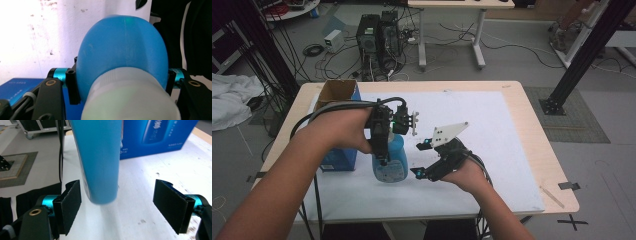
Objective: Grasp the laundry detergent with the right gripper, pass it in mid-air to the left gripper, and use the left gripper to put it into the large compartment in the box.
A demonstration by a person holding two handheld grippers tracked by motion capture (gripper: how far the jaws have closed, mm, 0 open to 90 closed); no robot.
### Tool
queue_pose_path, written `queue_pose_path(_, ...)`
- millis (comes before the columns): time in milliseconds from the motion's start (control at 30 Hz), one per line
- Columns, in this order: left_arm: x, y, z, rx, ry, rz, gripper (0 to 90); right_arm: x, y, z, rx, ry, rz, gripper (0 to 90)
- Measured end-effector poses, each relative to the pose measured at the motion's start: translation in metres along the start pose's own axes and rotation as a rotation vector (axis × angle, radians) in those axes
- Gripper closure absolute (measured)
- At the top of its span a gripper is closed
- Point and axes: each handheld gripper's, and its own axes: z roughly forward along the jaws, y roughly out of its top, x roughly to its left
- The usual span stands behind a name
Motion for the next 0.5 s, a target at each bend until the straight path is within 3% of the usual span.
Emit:
queue_pose_path(200,0.004,-0.004,-0.006,-0.005,-0.006,-0.029,38.1,-0.003,0.000,-0.007,0.013,-0.013,0.003,21.3)
queue_pose_path(300,0.009,-0.011,-0.012,-0.012,-0.013,-0.068,38.1,-0.006,-0.001,-0.014,0.024,-0.032,0.012,20.0)
queue_pose_path(333,0.010,-0.013,-0.014,-0.019,-0.013,-0.078,38.1,-0.007,-0.002,-0.016,0.023,-0.047,0.023,13.9)
queue_pose_path(500,0.017,-0.022,-0.026,-0.025,0.000,-0.129,38.1,-0.009,-0.002,-0.020,0.043,-0.065,0.026,13.8)
